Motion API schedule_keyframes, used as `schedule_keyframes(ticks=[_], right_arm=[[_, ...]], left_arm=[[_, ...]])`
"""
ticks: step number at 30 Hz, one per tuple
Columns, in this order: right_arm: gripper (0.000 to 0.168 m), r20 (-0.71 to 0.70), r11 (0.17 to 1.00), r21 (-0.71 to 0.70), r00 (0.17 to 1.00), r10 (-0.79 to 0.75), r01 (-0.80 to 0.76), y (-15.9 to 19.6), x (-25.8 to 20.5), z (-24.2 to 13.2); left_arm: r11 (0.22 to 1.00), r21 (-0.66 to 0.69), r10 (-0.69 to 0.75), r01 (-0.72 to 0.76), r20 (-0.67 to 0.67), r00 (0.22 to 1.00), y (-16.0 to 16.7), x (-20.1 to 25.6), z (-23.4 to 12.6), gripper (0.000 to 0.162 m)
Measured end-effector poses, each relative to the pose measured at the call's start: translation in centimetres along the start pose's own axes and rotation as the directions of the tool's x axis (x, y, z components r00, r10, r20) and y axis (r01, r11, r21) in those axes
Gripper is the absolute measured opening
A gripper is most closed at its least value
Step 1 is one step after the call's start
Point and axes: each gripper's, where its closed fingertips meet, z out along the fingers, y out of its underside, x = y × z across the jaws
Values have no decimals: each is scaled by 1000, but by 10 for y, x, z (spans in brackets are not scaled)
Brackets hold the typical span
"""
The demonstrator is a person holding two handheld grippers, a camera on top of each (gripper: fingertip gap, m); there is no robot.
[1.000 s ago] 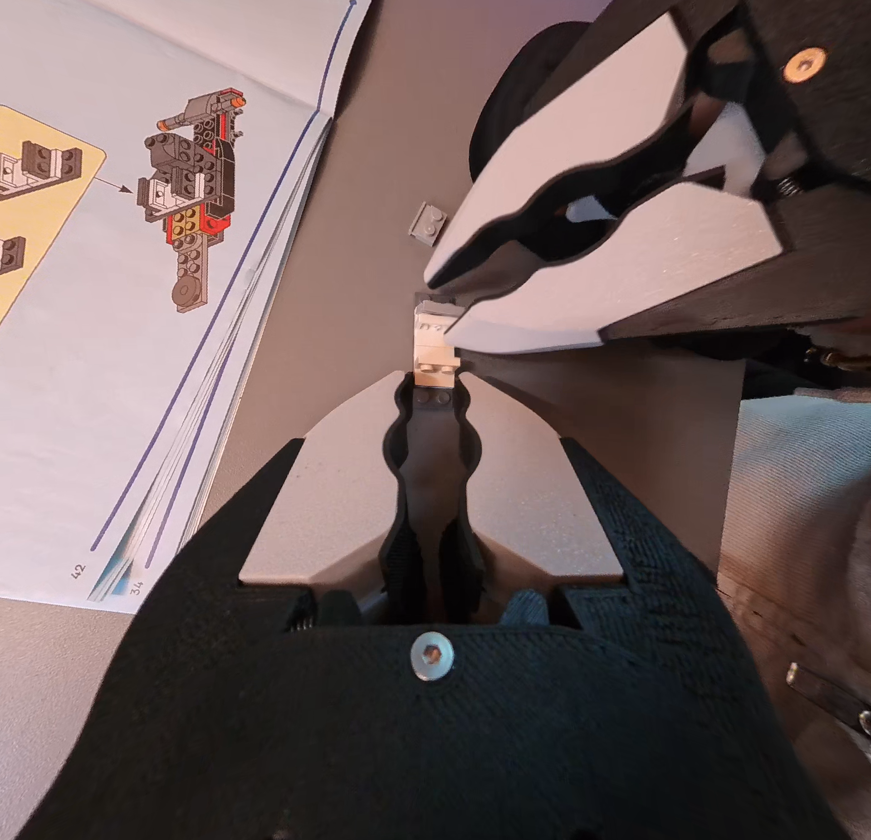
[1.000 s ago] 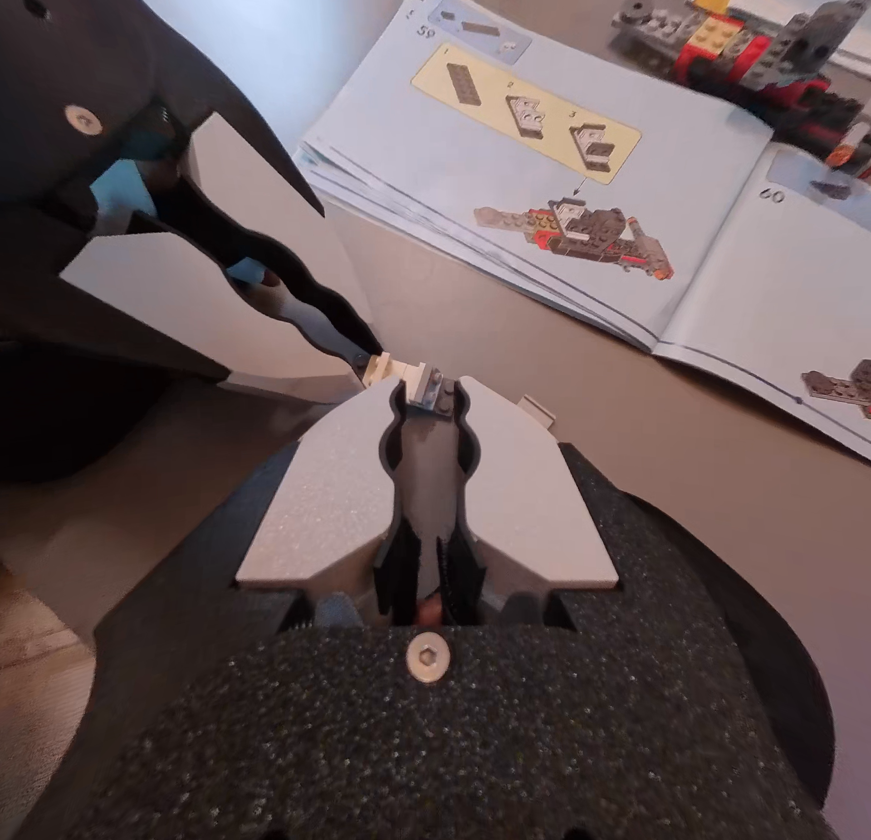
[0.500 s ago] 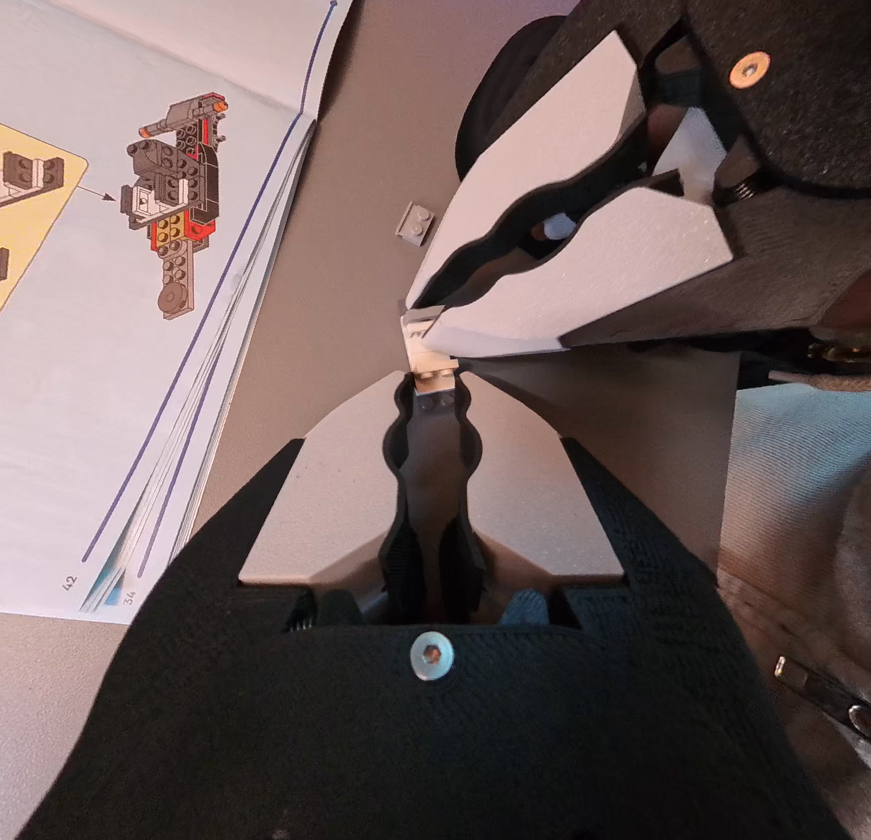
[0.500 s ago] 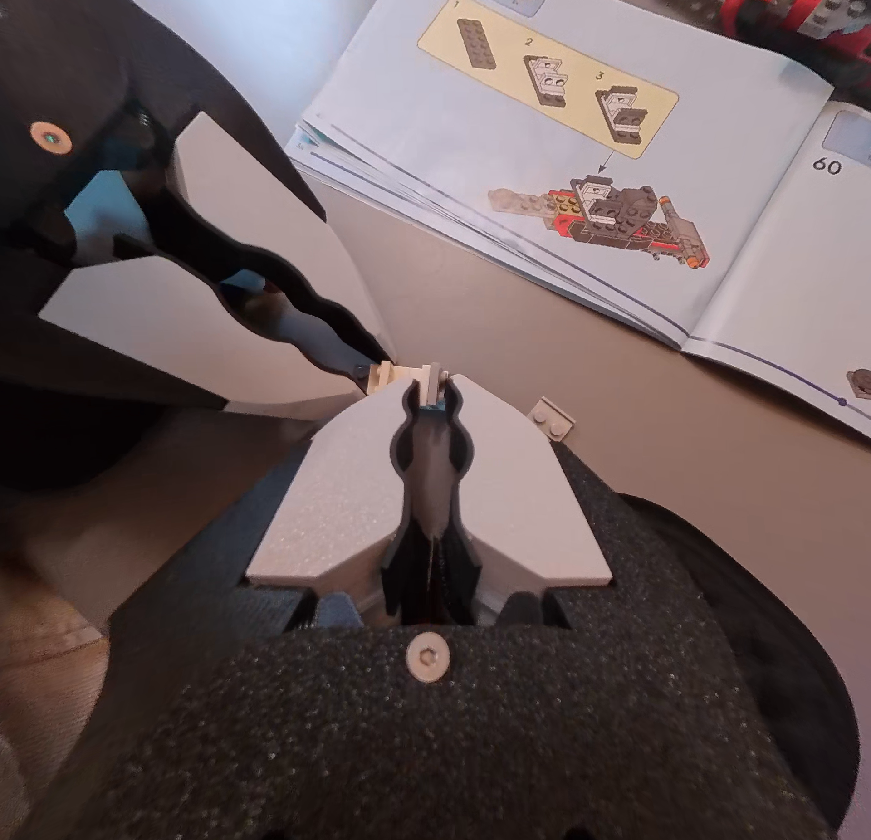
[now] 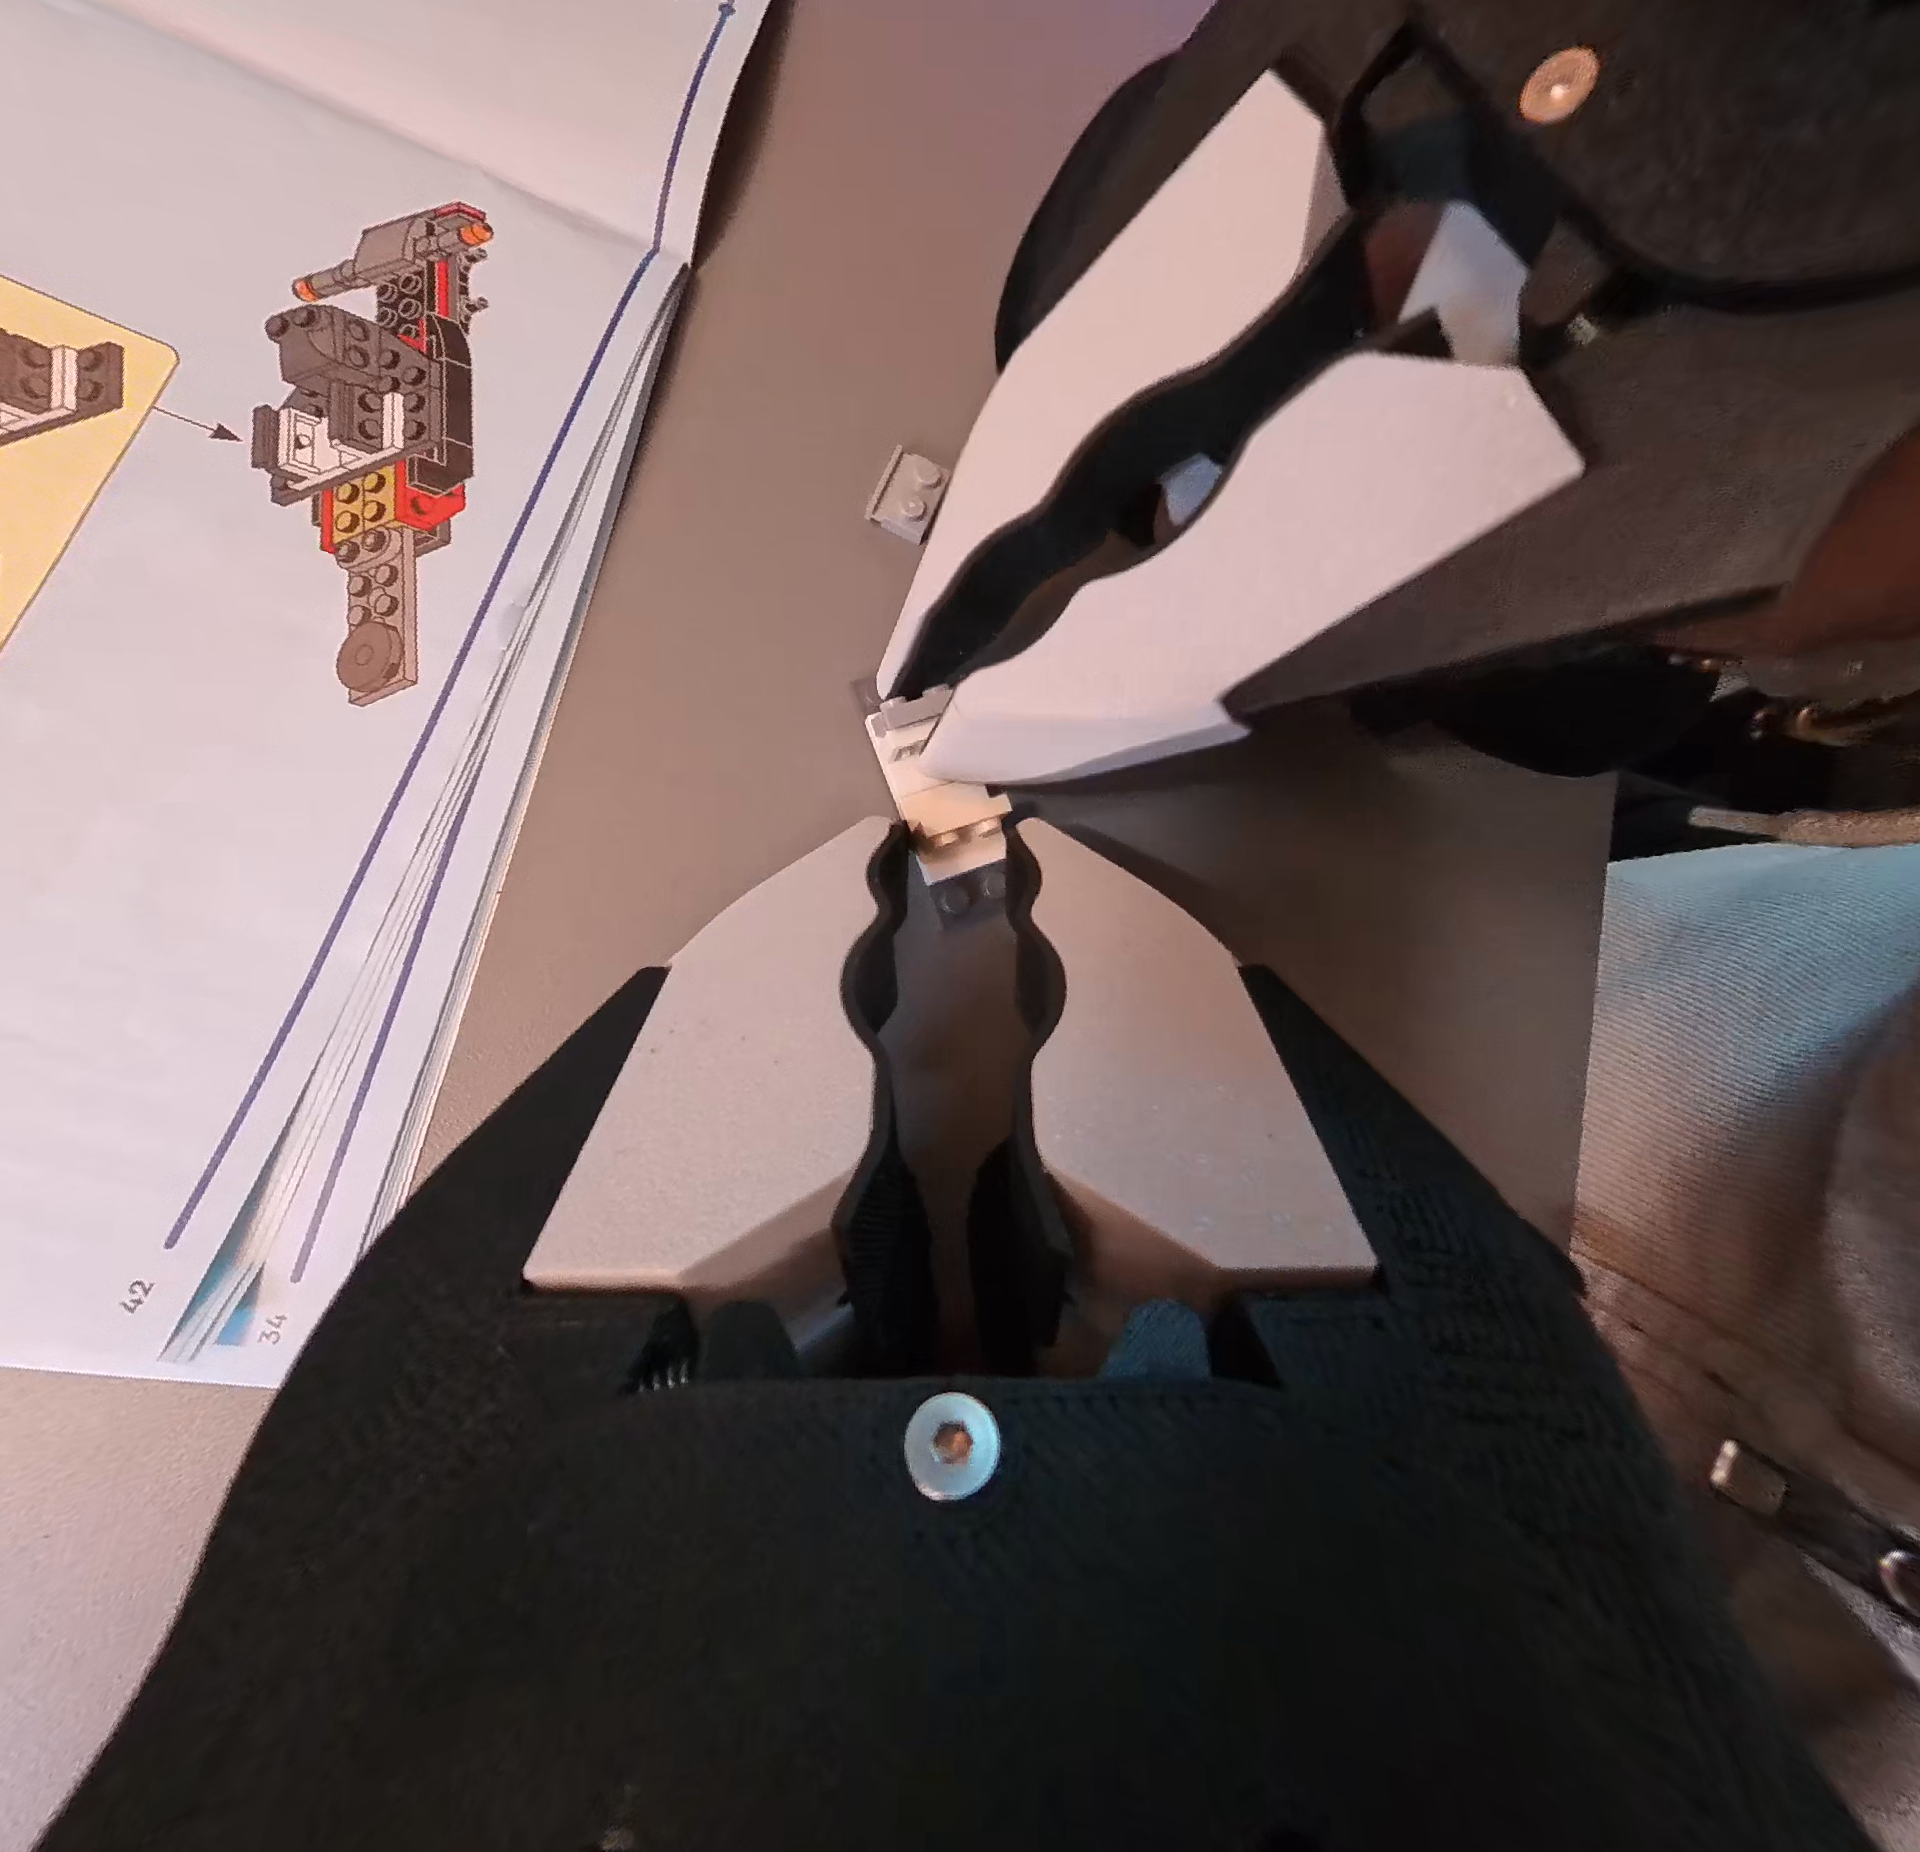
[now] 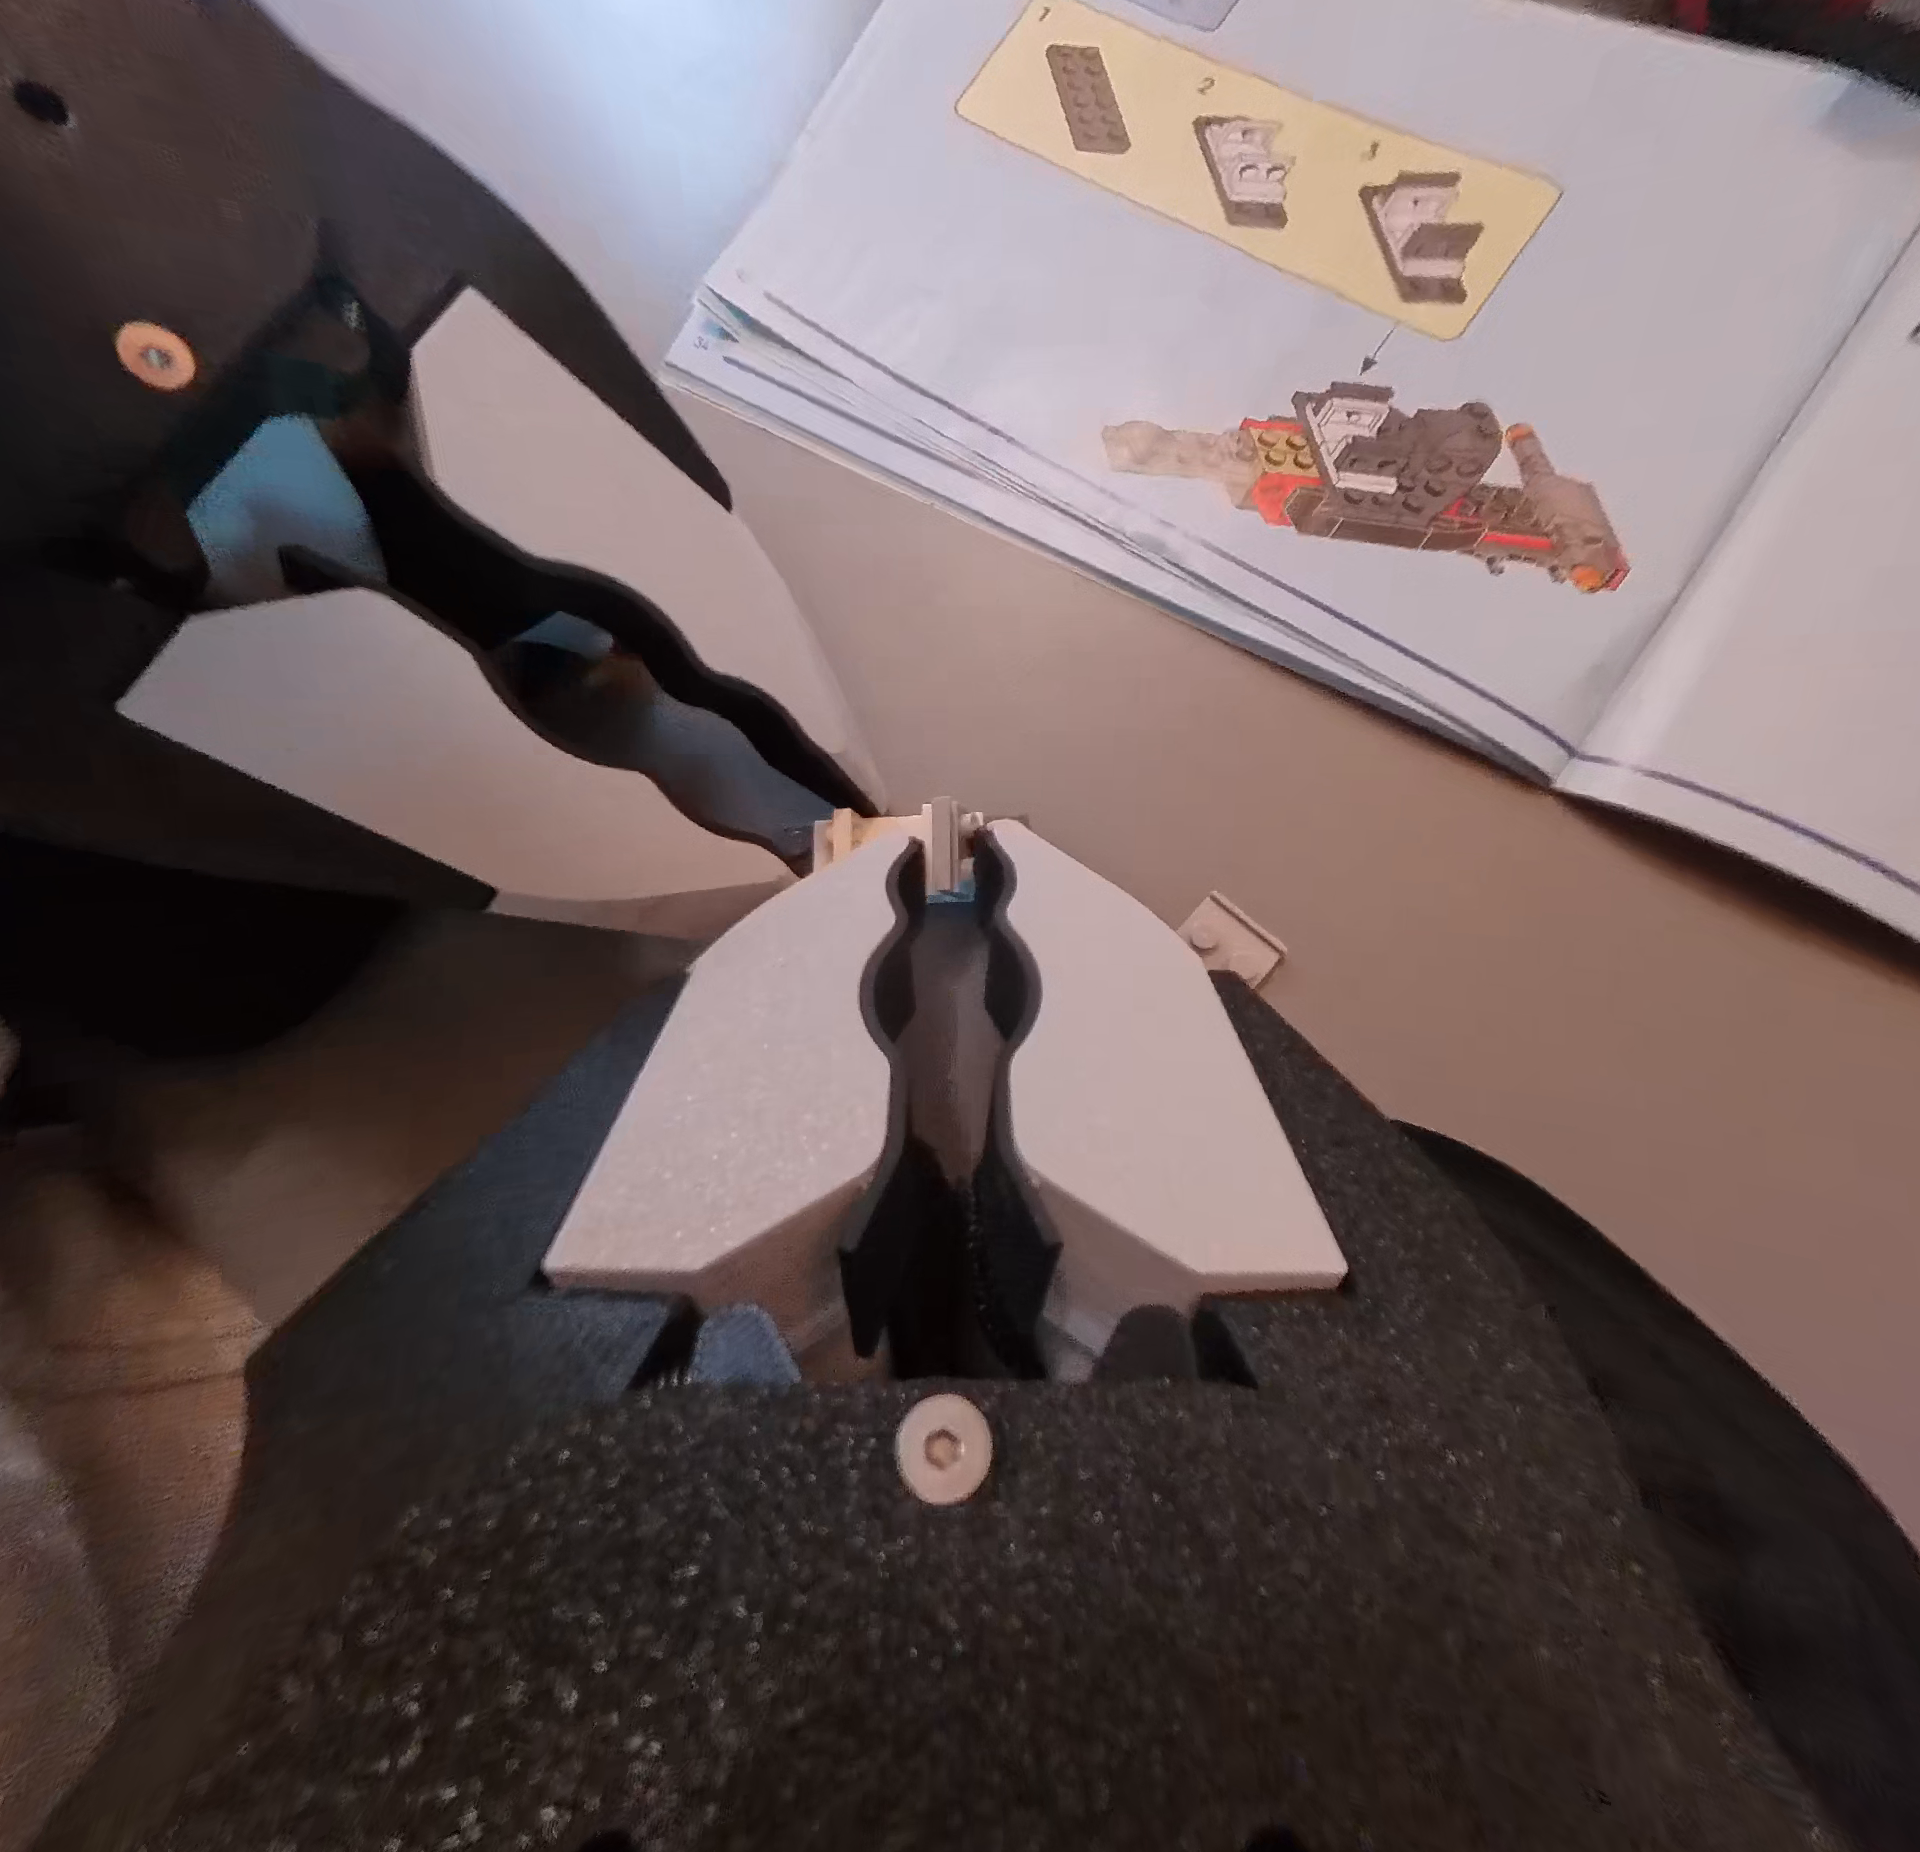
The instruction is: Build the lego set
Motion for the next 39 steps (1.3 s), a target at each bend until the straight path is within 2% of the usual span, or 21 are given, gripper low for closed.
schedule_keyframes(ticks=[3,17,20,27,33,39], right_arm=[[11,63,998,14,996,62,-63,1,0,0],[16,46,999,48,999,6,-9,-1,-2,-1],[21,20,998,60,1000,-1,0,-3,0,-2],[11,-55,993,70,994,-91,95,-4,0,-2],[9,-122,983,62,979,-163,171,-4,0,-2],[9,-5,997,72,999,-32,32,-4,-1,-2]], left_arm=[[1000,0,2,-2,3,1000,0,0,0,18],[1000,-2,0,0,17,1000,0,-1,0,18],[1000,-3,-2,2,16,1000,0,-1,0,18],[1000,-3,-1,1,16,1000,0,-1,0,17],[1000,2,0,0,15,1000,0,-1,0,18],[1000,4,4,-4,15,1000,0,-1,0,18]])
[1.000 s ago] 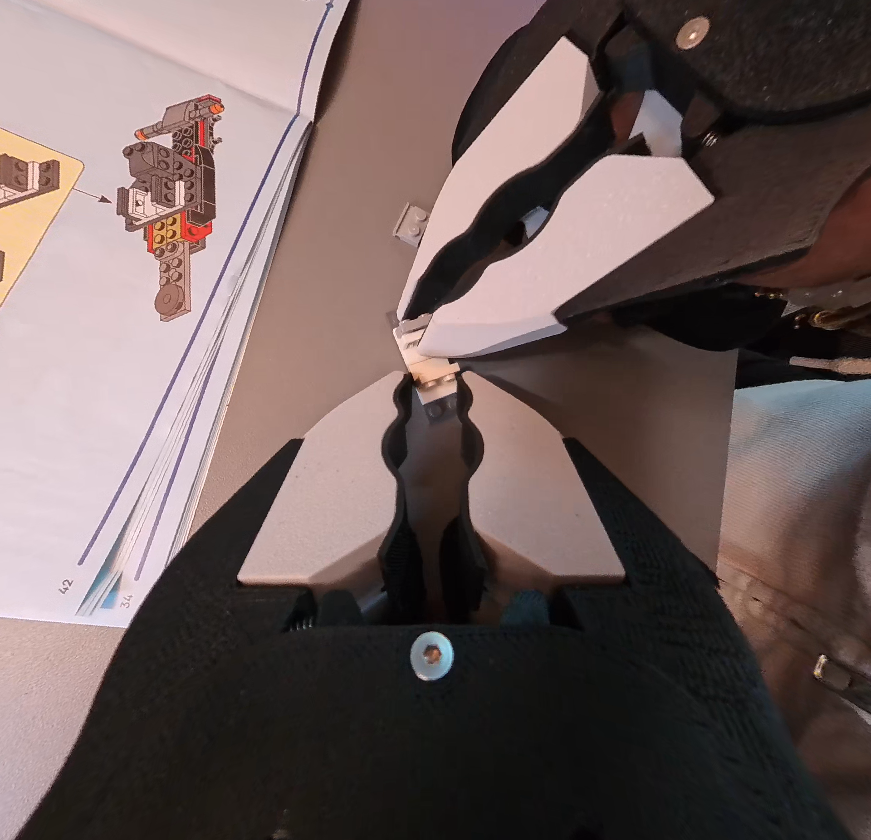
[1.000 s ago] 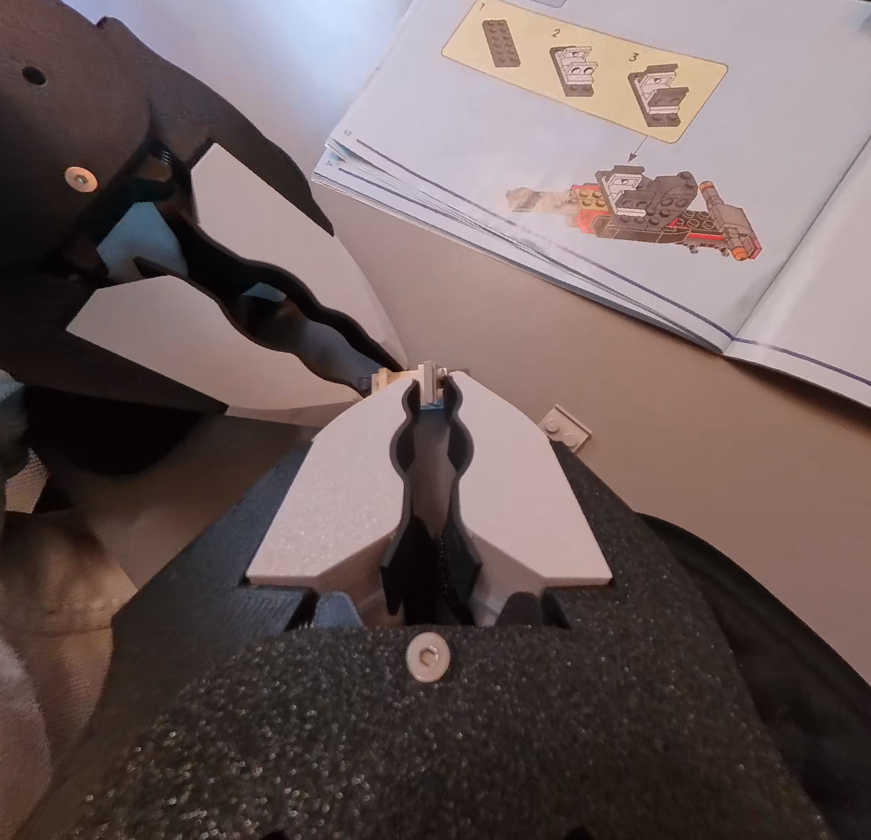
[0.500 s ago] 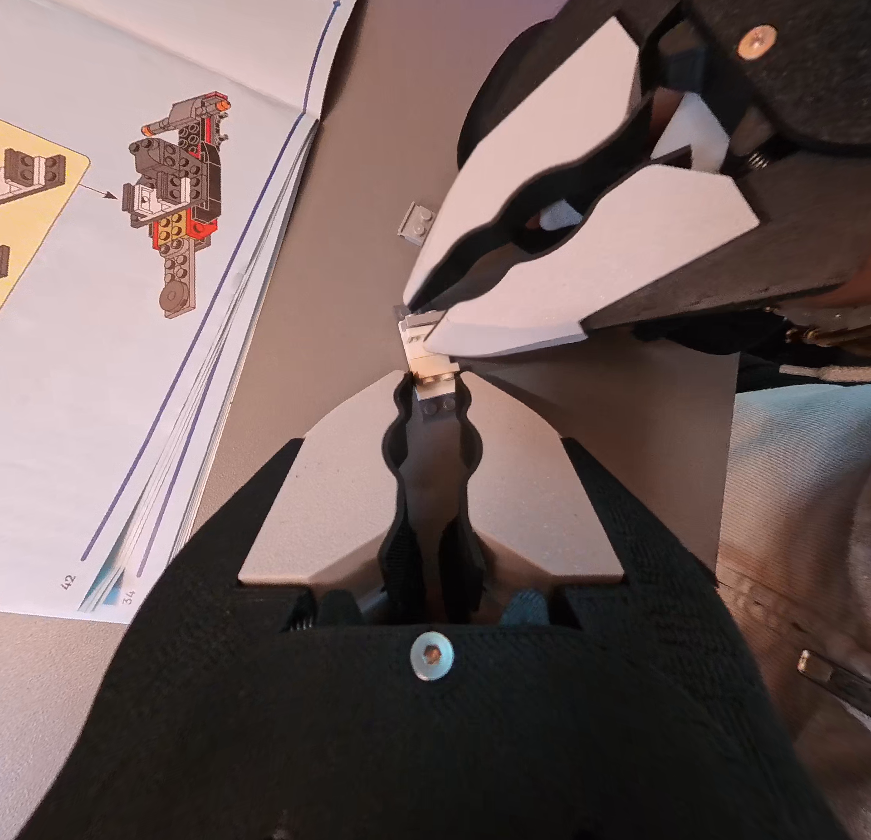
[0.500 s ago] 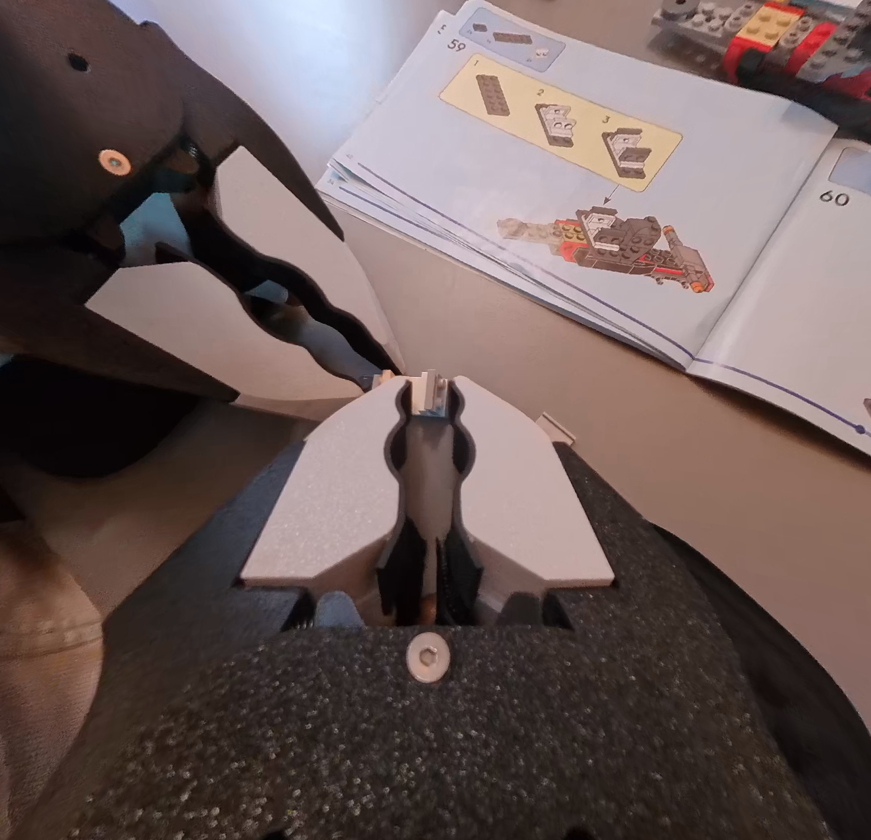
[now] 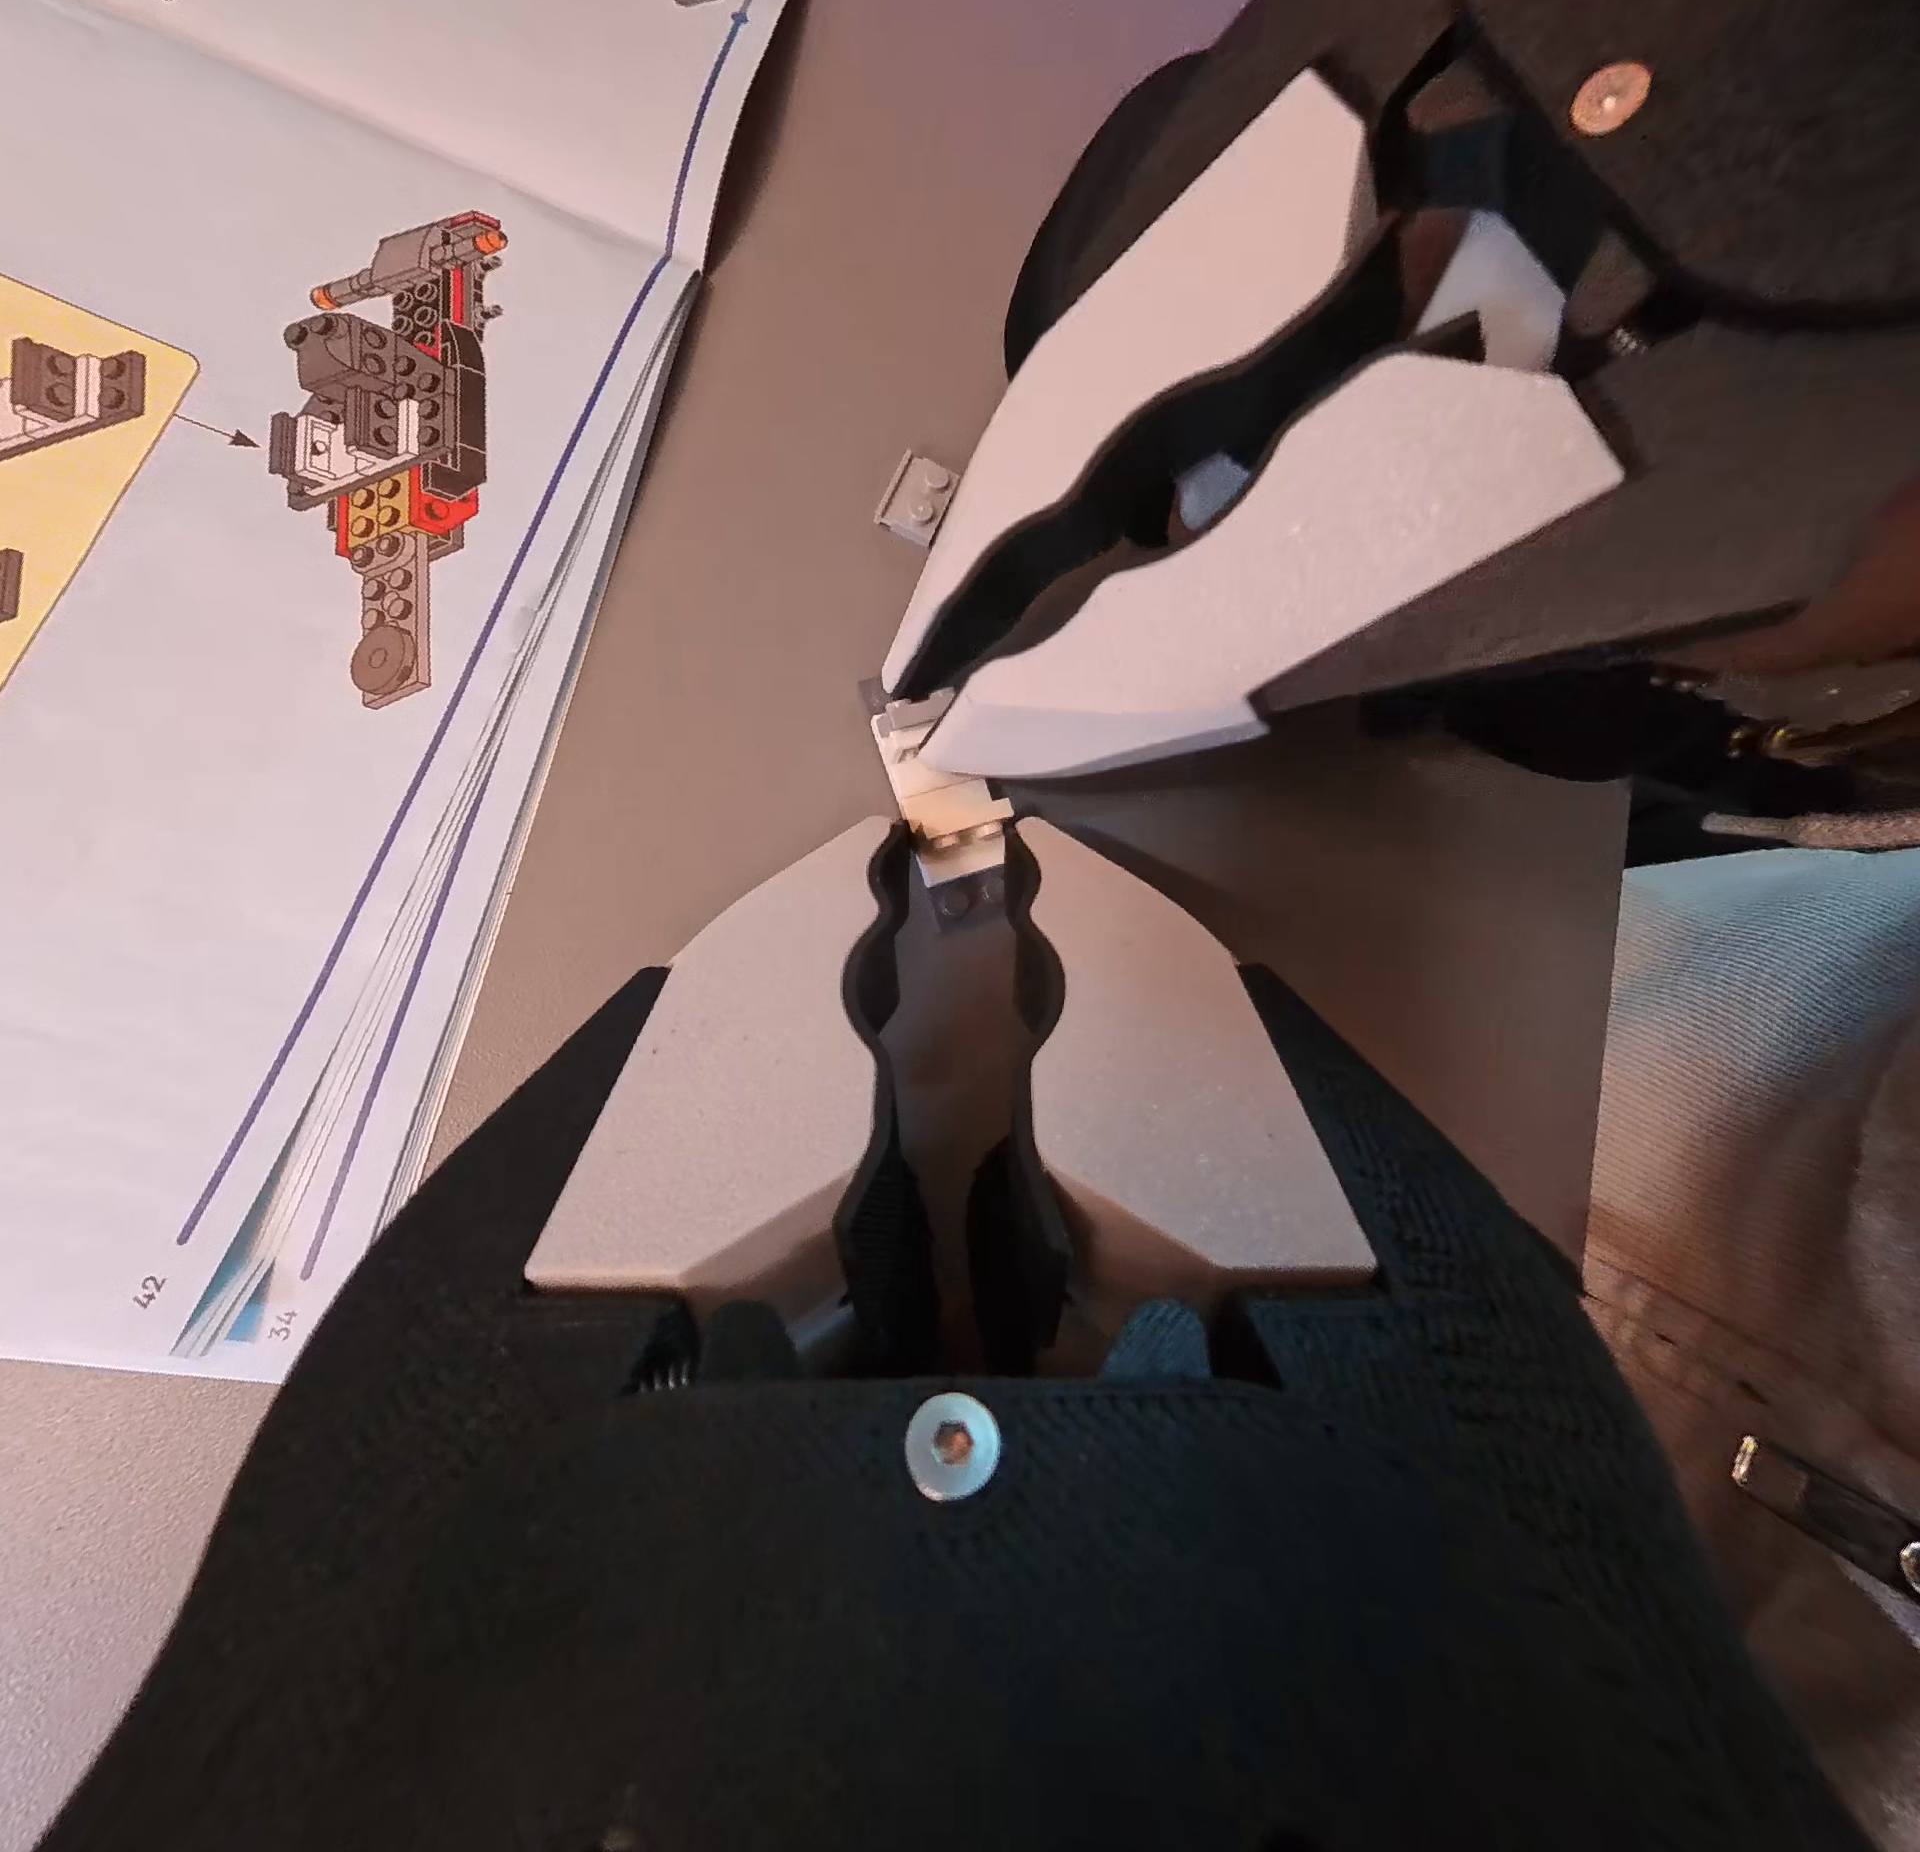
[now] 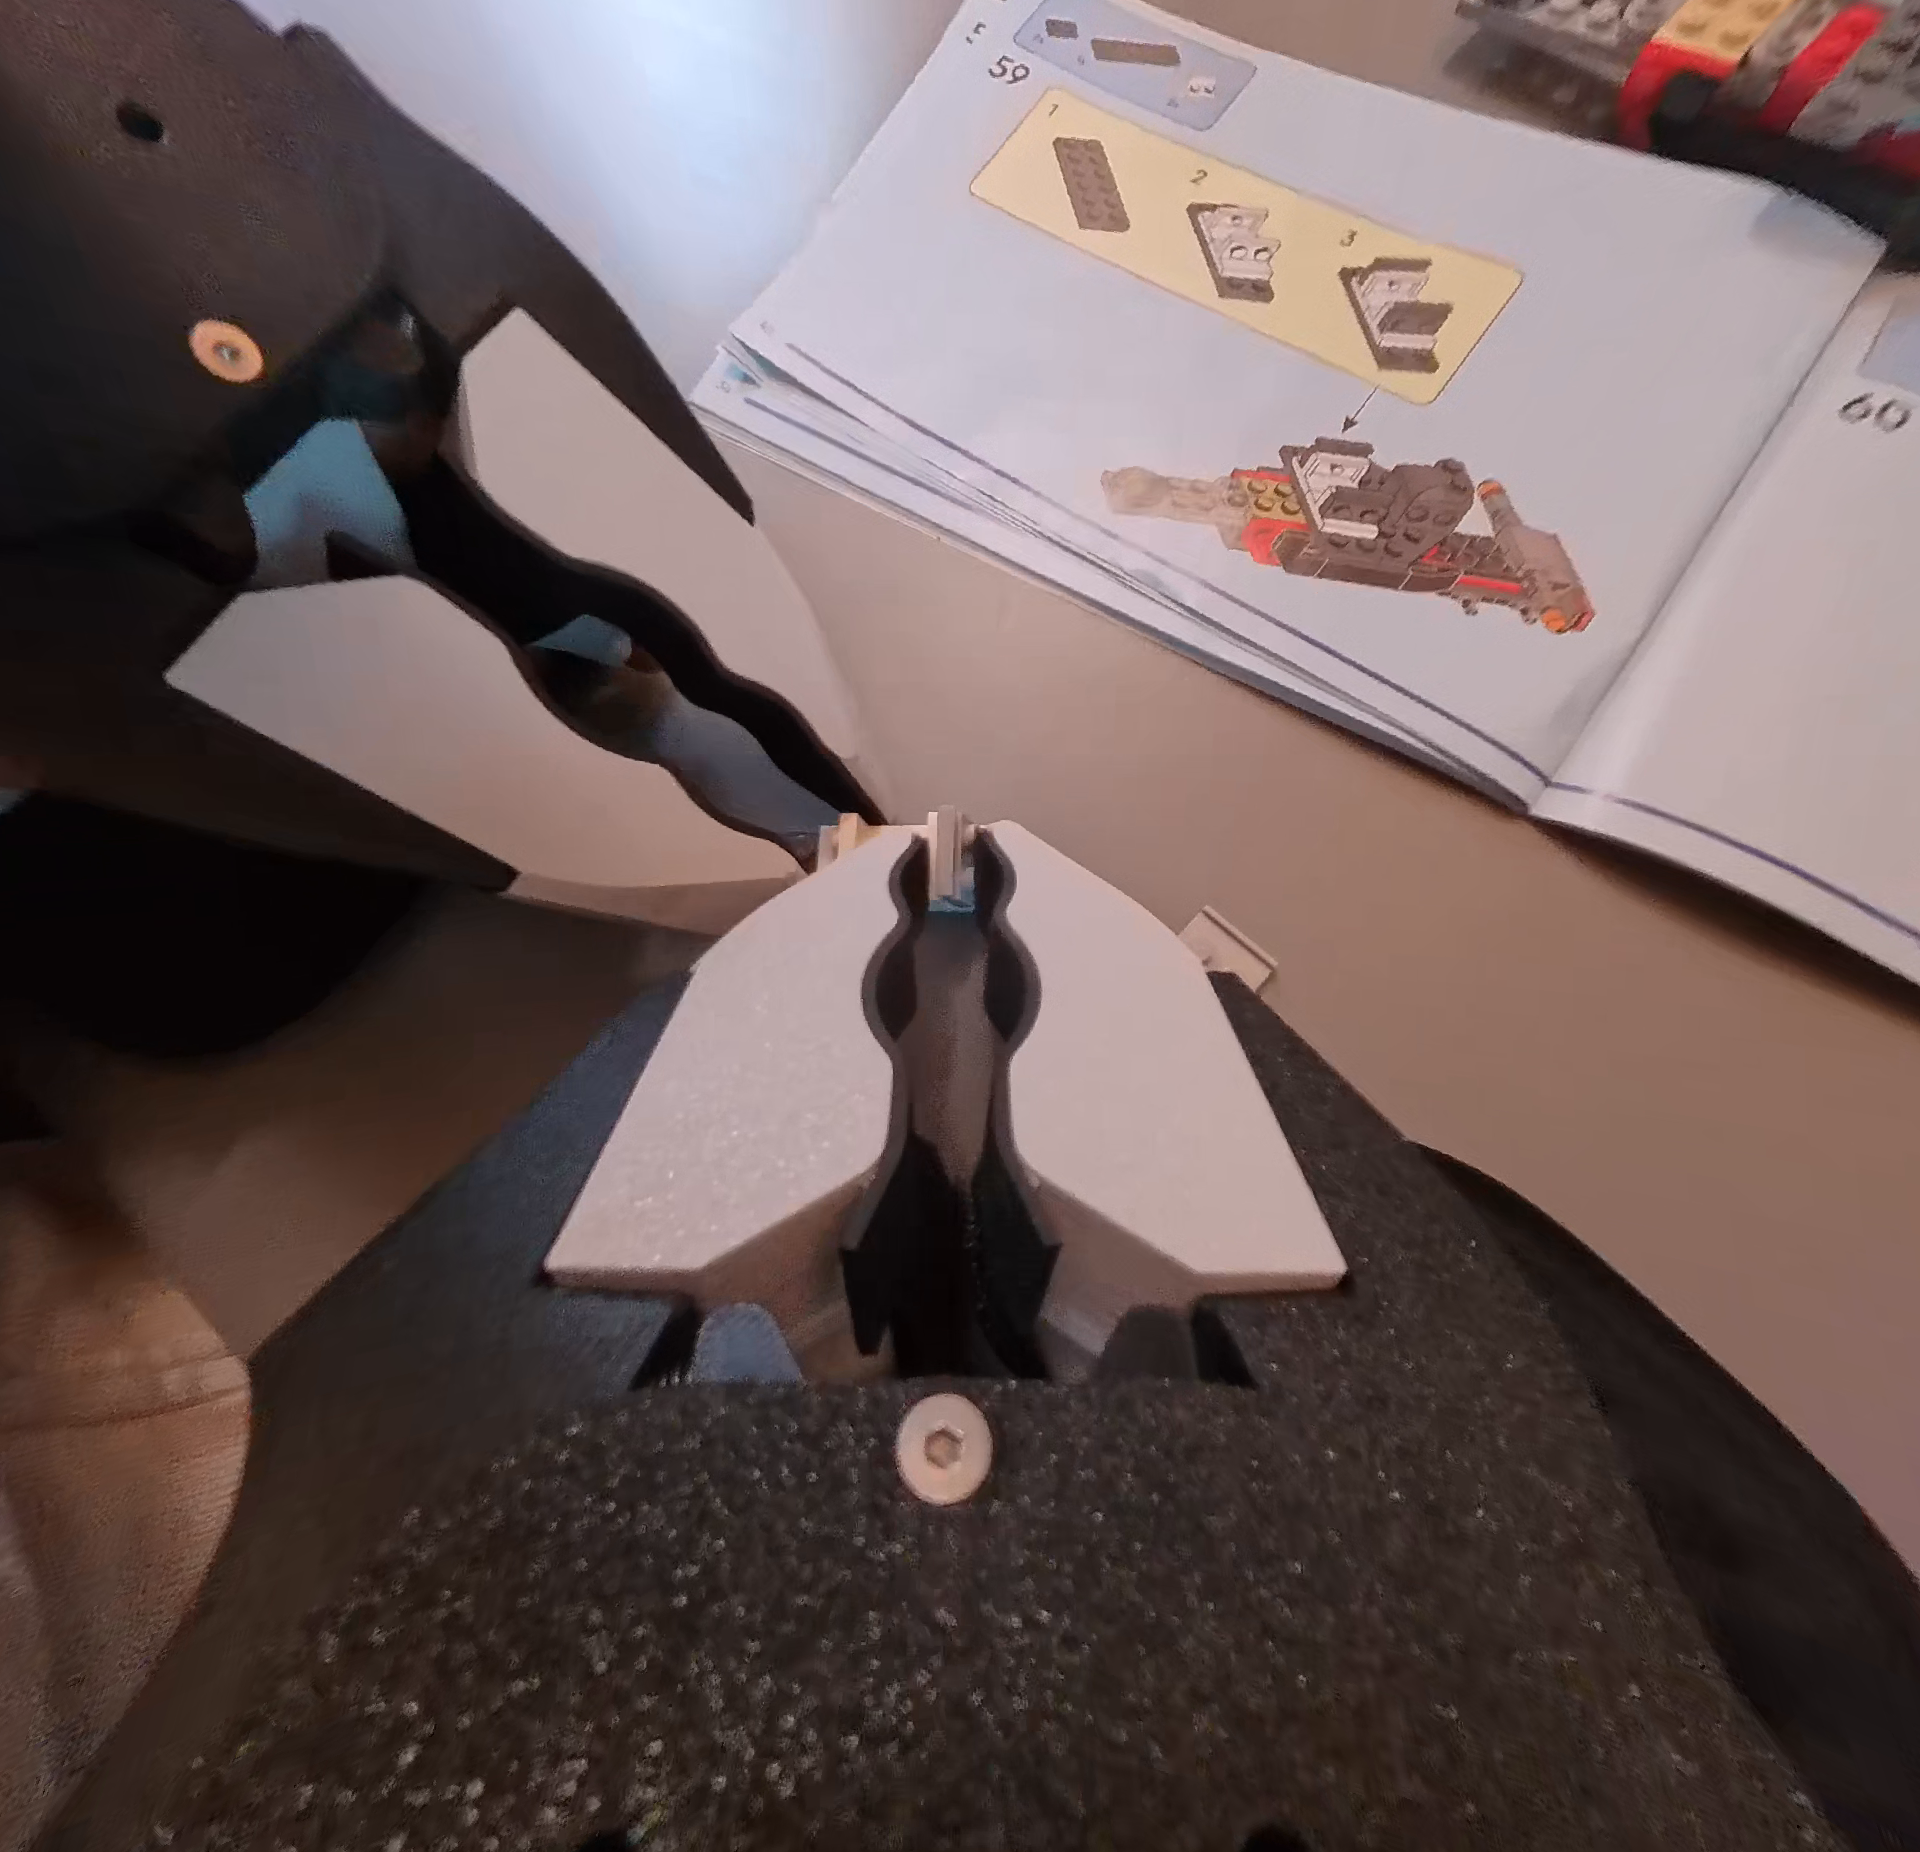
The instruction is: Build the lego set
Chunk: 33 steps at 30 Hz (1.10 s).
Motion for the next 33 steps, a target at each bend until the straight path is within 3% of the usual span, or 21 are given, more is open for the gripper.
schedule_keyframes(ticks=[7,9,10,14,21,33], right_arm=[[10,15,1000,2,1000,9,-9,-1,1,0],[30,3,1000,19,1000,7,-7,-2,0,-4],[30,-1,999,36,1000,-4,4,-3,0,-8],[14,-43,998,12,997,-66,67,5,-1,-10],[10,-86,994,-12,991,-107,106,6,2,-6],[9,33,999,-27,999,-28,28,6,0,-5]], left_arm=[[1000,1,-6,6,3,1000,0,-1,1,18],[1000,1,-9,9,7,1000,0,-2,0,18],[1000,1,-9,9,8,1000,0,-2,0,18],[1000,-1,-11,11,6,1000,0,-2,0,18],[1000,-1,-7,7,10,1000,0,-2,0,18],[1000,-1,-11,11,6,1000,0,-2,0,18]])
